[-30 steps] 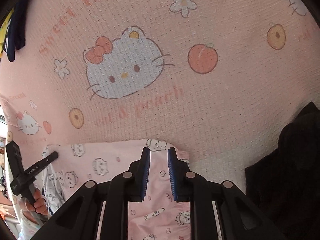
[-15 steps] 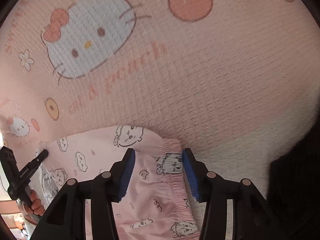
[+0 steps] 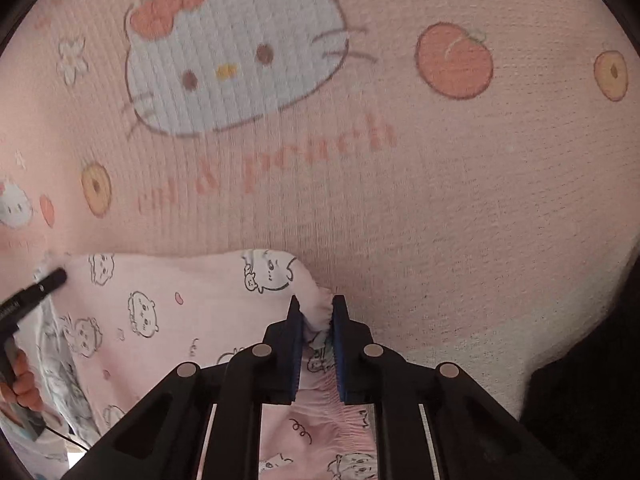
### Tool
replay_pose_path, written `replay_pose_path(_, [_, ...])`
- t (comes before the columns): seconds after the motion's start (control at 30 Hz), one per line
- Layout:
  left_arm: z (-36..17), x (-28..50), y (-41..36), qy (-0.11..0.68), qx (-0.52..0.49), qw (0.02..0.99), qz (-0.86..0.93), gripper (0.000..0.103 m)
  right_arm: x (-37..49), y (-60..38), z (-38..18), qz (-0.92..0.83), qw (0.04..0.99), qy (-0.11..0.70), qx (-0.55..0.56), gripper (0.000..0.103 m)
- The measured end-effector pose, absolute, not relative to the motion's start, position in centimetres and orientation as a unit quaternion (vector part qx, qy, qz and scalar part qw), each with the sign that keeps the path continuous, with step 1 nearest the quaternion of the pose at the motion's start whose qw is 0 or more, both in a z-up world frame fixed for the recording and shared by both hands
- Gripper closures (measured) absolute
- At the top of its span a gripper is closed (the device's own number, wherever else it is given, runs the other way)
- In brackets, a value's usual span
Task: Fold clothes
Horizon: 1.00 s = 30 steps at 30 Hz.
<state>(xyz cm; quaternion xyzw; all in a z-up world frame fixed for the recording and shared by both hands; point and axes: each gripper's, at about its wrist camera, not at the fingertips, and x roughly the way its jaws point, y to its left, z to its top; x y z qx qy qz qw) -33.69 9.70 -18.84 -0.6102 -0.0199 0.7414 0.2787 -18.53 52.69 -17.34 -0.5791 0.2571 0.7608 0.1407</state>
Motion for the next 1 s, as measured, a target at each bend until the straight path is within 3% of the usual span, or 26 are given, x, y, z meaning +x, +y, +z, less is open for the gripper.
replay_pose_path(0.23, [-15.5,-34.4,8.8,-0.006,-0.572,0.302,0.763,0.098,-19.3,54.4,-14.2,0.783,0.153,0.250,-0.548,0.093])
replay_pose_path(0.53, [-14.6,-36.1,14.0,-0.001,-0.538,0.297,0.789,0.098,-20.8,56.4,-13.2,0.802,0.169,0.254,-0.513,0.092])
replay_pose_path(1.0, [-18.4,-38.2,21.8,0.066,-0.497,0.280,0.818,0.098,-22.2,61.3,-15.4,0.795,0.187,0.276,-0.507,0.092])
